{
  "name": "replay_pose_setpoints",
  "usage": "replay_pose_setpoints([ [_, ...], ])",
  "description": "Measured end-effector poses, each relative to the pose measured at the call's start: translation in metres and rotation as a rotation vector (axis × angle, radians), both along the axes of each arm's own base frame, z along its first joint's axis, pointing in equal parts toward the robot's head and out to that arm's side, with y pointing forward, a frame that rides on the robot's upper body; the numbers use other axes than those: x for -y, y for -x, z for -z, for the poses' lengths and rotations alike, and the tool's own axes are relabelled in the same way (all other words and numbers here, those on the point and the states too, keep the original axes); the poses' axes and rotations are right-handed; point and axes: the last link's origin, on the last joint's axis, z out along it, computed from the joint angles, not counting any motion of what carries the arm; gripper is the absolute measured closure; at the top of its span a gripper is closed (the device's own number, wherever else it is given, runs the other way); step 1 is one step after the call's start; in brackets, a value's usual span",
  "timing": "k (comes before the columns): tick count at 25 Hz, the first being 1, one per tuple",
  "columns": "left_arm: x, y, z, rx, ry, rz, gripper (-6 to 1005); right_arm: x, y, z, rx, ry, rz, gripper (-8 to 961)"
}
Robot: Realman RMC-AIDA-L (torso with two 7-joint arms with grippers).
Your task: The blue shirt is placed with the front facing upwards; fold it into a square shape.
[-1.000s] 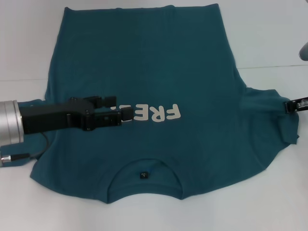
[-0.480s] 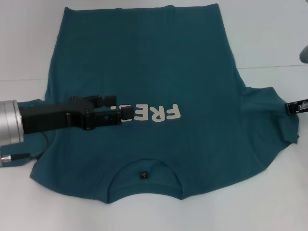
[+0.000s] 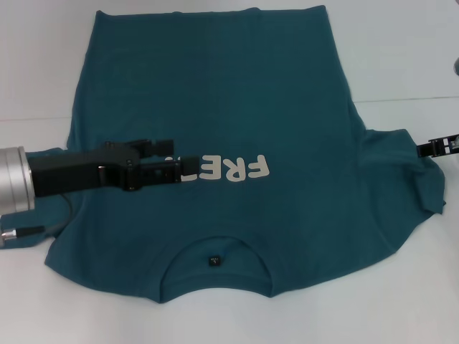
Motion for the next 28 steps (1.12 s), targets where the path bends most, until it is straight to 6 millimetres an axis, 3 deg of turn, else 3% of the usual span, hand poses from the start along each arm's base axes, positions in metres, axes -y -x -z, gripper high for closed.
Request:
replay_pose_setpoints([
  [4,0.0,-0.001,-0.001,0.006,-0.003,0.001,124,0.004,0.011,-0.005,-0.018,0.056,0.016,459],
  [7,0.0,-0.001,0.0,0.007,-0.003,0.0,124,0.009,0.017,-0.007,-0.033,0.117,0.038,207],
  [12,0.0,0.0,0.0,0.007,-0.004,0.0,123,0.02,0.023,-0.012,-0.067,0.183,0.086,21],
  [28,0.0,0.0,0.001,0.007,-0.005,-0.001,124,0.036,0.003,-0.015,-0.074,0.201,0.164,3],
])
